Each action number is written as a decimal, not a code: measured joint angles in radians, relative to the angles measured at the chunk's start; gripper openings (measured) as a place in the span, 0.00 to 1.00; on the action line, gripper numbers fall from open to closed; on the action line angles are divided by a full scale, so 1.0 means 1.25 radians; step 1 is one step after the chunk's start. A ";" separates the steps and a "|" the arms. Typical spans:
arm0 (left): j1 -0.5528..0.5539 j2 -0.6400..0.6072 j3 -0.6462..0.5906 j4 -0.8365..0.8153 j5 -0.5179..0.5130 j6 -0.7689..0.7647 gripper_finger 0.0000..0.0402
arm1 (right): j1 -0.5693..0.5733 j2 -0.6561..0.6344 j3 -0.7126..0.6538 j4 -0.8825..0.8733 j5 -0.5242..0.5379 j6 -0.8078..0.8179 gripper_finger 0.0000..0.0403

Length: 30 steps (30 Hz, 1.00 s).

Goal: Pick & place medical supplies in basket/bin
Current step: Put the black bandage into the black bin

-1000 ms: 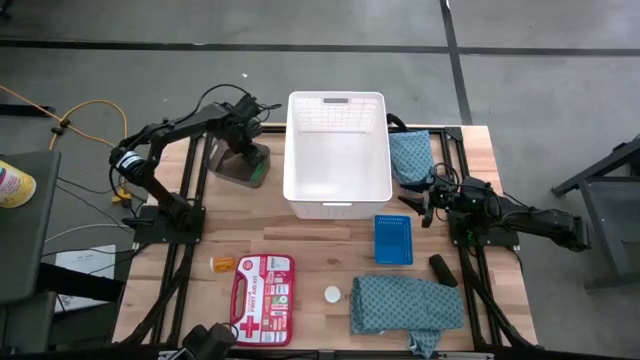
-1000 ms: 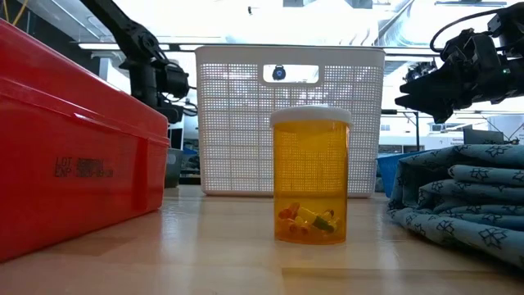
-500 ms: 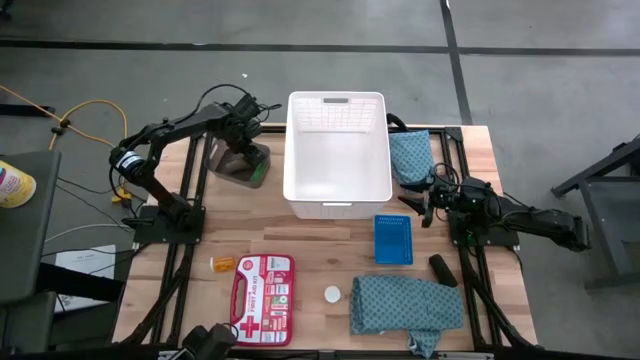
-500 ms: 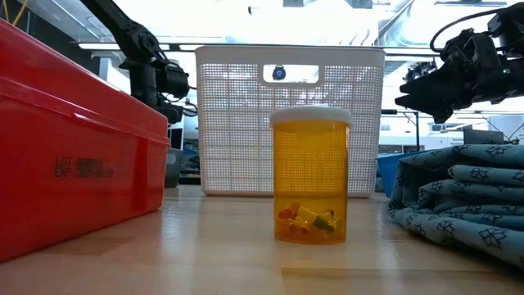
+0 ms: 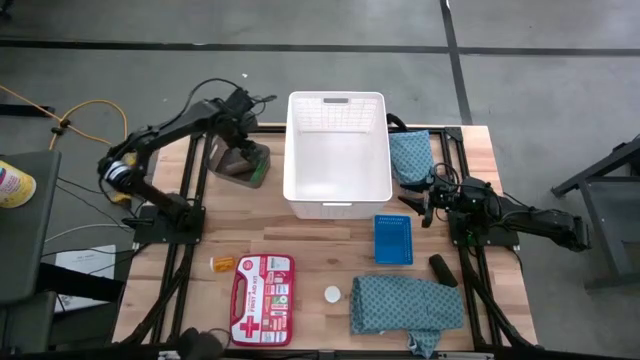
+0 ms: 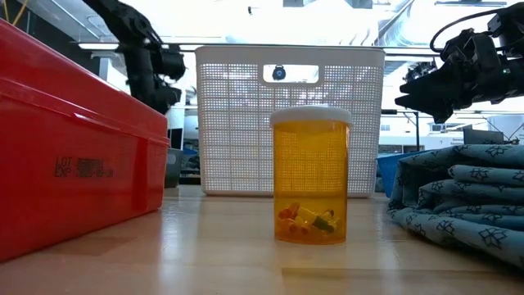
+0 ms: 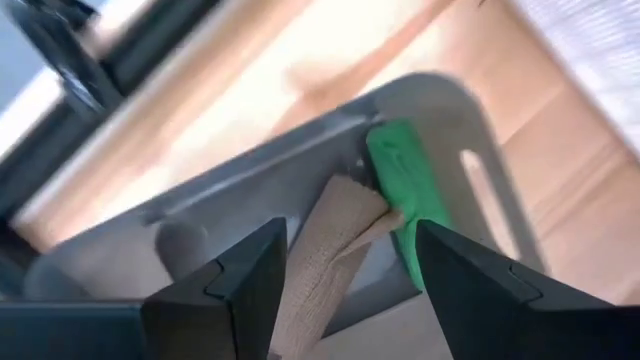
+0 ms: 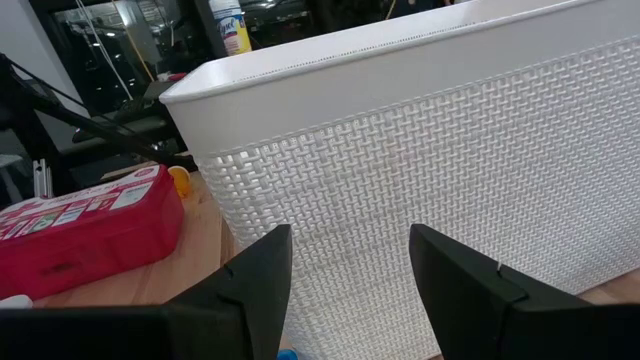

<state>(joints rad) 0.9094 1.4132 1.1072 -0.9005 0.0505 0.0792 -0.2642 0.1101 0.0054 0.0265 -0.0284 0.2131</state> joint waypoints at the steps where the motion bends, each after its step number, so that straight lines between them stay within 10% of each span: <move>1: -0.002 -0.020 0.000 0.000 0.000 0.000 0.54 | 0.000 0.000 0.000 0.000 0.000 0.000 0.48; 18: -0.143 -0.151 0.001 -0.103 -0.044 -0.021 0.54 | 0.000 0.000 0.000 0.000 0.000 0.000 0.48; 30: -0.400 -0.194 0.001 -0.174 -0.048 -0.122 0.54 | 0.000 0.000 0.000 0.000 0.000 0.000 0.48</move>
<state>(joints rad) 0.4092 1.1711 1.1084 -1.1174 -0.0095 -0.0735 -0.2638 0.1101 0.0055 0.0265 -0.0284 0.2131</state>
